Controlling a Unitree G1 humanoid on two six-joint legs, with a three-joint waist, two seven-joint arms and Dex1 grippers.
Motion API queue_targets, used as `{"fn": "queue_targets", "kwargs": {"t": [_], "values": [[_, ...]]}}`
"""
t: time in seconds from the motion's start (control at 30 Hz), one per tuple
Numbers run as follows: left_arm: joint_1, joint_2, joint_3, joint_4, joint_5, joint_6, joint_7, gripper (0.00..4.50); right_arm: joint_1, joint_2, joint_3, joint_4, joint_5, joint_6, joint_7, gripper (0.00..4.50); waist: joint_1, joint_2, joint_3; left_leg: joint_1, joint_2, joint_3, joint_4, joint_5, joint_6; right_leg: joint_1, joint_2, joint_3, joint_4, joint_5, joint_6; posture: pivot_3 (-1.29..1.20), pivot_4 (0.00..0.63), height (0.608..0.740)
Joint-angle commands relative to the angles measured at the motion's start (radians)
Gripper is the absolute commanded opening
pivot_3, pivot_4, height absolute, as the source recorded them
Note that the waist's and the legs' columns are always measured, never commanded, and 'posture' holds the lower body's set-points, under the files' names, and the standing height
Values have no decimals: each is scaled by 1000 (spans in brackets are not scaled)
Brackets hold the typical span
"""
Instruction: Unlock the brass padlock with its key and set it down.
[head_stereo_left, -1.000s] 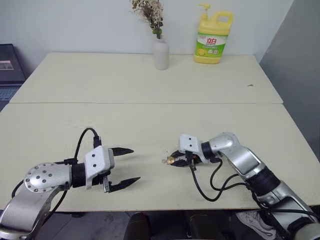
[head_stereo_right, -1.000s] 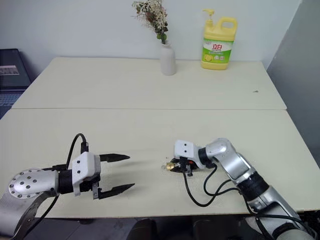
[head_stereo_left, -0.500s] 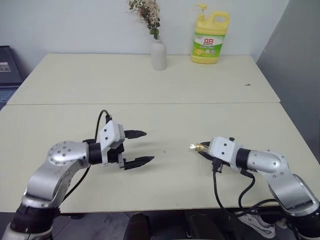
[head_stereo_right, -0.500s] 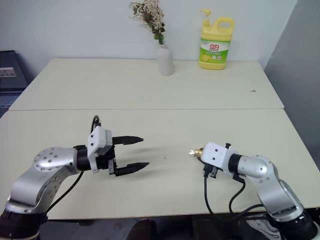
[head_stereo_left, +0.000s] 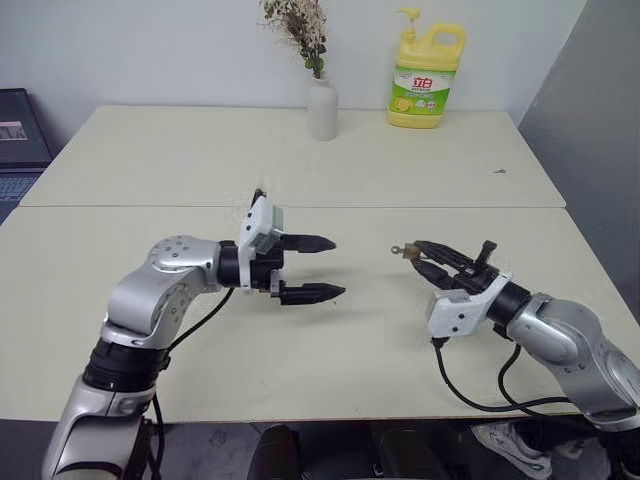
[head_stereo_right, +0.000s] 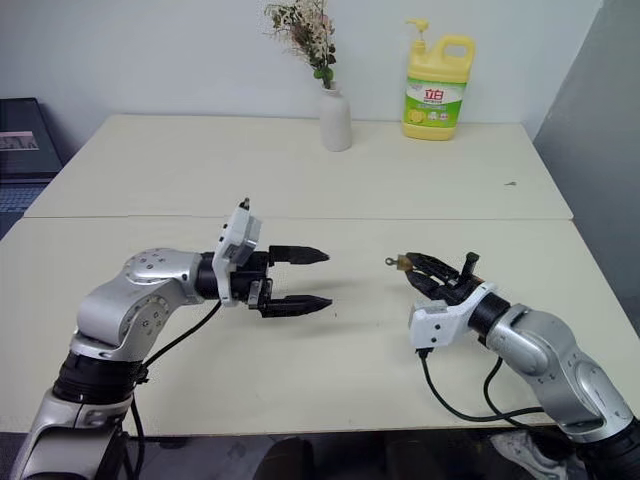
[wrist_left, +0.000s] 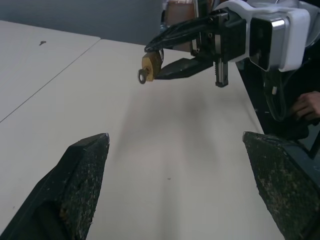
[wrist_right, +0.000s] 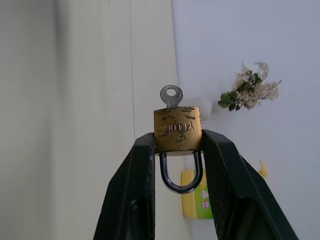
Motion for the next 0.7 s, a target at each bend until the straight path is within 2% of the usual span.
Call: {"fn": "queue_targets", "kwargs": {"t": [0.03,0.2,0.53,0.63,0.7], "values": [[-40,-20,-6,6,-16,18,-9,4500,-23,17,-32,-13,27,-80,-16,943,-1,0,0,0,0,0,0,0,0,0,0,0,0,0,-1,0,150,740],[-87,-59,5,29,-63,103,12,4500,-34,42,-29,10,71,-151,-2,943,0,0,0,0,0,-1,0,0,0,1,0,0,0,2,-3,0,150,740],[-129,-76,-11,71,-54,101,-16,4500,-70,78,-24,39,73,-180,29,943,1,0,0,1,0,-2,1,0,0,3,0,-1,0,2,-3,0,150,740],[-136,-79,-27,77,-39,85,-32,3888,-81,88,-21,43,75,-178,39,943,1,0,0,1,0,-3,1,0,0,3,0,-1,0,2,-3,0,150,740],[-142,-88,-29,80,-41,91,-28,3329,-83,94,-22,44,76,-180,45,943,1,0,0,1,0,-3,1,0,0,3,0,-2,0,2,-3,0,150,740]]}}
